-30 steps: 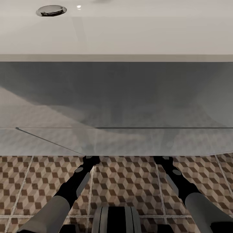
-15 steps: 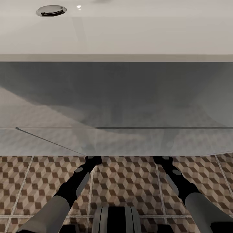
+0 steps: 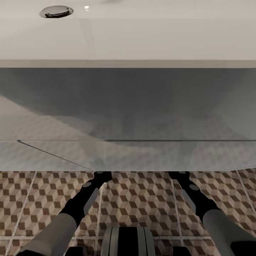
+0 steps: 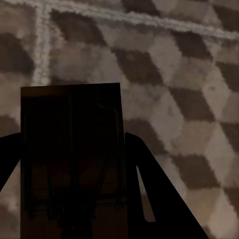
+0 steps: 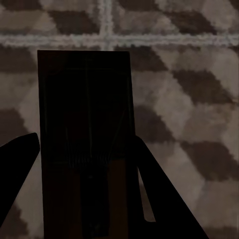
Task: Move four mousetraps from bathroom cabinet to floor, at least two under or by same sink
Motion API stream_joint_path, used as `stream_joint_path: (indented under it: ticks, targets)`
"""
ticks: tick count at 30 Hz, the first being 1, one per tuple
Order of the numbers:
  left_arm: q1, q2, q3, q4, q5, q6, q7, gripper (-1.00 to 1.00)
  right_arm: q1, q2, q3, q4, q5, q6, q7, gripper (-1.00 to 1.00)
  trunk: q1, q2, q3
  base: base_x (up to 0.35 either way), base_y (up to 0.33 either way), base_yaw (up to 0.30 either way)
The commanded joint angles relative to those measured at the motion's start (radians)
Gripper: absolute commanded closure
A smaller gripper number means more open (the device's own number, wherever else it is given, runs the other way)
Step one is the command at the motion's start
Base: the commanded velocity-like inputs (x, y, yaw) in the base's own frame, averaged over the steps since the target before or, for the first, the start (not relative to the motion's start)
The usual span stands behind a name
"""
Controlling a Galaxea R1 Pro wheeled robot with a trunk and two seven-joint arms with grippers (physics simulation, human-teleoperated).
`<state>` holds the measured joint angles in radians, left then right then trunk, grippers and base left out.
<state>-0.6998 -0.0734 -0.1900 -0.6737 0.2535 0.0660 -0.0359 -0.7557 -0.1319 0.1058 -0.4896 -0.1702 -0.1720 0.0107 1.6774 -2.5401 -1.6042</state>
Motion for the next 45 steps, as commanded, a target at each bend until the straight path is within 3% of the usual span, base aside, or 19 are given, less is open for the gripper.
stream_joint_path:
  ticks: [1,40,45]
  targets:
    - [0.0,0.0,0.0,0.0,-0.003,0.001,0.003,1.0,0.0,0.0,0.0,0.0,0.0,0.0,0.0,1.0,0.0,0.0,0.0,0.0,0.0,0.0]
    - [-0.001,0.004,0.004,0.006,-0.003,0.004,0.022,1.0,-0.002,0.007,0.004,0.031,-0.005,0.0,-0.012,1.0,0.0,0.0,0.0,0.0,0.0,0.0]
    - [-0.001,0.004,0.004,0.006,-0.003,0.009,0.022,1.0,-0.002,0.008,0.02,0.038,-0.007,0.001,-0.013,1.0,0.0,0.0,0.0,0.0,0.0,0.0]
